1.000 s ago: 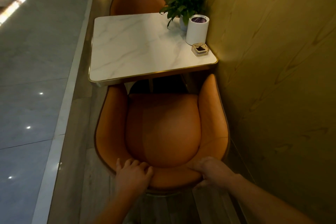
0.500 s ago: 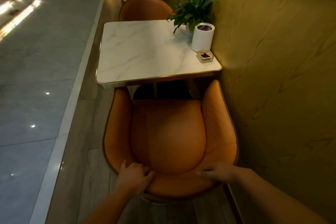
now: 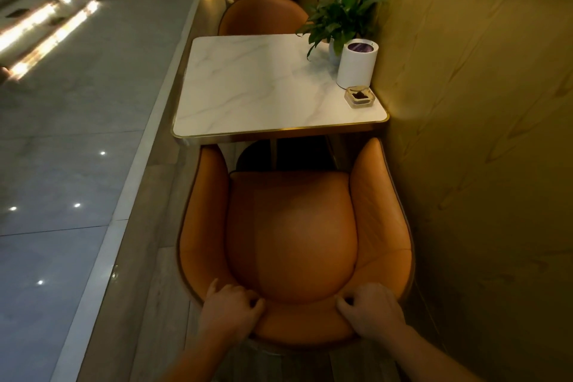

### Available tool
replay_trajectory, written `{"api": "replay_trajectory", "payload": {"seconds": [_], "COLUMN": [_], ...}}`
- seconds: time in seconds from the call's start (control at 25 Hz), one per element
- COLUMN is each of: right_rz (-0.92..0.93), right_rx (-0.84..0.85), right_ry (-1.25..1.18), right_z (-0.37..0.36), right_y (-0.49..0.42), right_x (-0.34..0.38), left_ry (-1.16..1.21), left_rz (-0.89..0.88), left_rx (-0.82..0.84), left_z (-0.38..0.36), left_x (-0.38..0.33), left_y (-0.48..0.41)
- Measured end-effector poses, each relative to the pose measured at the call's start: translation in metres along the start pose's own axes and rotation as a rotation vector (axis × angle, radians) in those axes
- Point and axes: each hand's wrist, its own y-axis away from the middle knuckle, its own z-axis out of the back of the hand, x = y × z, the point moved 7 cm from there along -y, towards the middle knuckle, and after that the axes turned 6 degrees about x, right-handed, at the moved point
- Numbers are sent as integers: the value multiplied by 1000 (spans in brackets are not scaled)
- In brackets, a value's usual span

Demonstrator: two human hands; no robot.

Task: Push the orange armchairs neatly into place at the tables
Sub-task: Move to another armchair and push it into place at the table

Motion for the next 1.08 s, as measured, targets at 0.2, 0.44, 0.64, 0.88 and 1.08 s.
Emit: {"api": "replay_trajectory", "payload": {"seconds": [0.2,0.44,0.64,0.88,1.08], "right_rz": [16,-30,-27,9,78], "right_rx": [65,46,3,-161,-159], "right_ry": [-23,-29,-43,-40,-66], "right_z": [7,8,5,16,27], "right_y": [14,14,16,17,15], "right_x": [-30,-30,-32,-33,-42], "left_ry": [10,-40,-19,-9,-53], "left_rz": [7,-35,-54,-9,-8], "left_rx": [-20,62,15,-91,-69], "left_z": [-17,-13,-24,-23,-29], "left_x": [-36,-34,-31,-34,-53], "left_y": [20,6,7,3,1]}}
